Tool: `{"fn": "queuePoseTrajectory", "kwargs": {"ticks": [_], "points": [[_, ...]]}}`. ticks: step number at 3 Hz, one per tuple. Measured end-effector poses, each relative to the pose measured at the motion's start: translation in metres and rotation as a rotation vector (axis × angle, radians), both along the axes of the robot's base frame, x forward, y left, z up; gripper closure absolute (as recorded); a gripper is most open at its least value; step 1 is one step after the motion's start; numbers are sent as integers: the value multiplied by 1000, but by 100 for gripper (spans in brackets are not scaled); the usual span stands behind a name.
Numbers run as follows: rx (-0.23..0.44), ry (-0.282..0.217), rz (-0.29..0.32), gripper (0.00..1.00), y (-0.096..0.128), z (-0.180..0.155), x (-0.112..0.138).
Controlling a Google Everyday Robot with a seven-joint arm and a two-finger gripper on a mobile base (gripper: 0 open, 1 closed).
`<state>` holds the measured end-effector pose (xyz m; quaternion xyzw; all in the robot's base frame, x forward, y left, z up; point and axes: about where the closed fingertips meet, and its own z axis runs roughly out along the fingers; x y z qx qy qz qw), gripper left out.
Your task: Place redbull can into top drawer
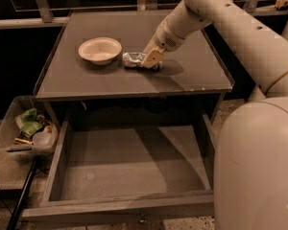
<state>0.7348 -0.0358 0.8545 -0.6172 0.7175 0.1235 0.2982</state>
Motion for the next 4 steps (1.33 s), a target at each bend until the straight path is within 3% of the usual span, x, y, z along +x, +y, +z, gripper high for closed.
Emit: {"fn": "queuePoseTrajectory", "kwargs": {"ticks": [2, 4], "points": [[12, -20, 1, 100, -8, 11, -11], [67, -139, 28, 100, -27, 67, -66]]}}
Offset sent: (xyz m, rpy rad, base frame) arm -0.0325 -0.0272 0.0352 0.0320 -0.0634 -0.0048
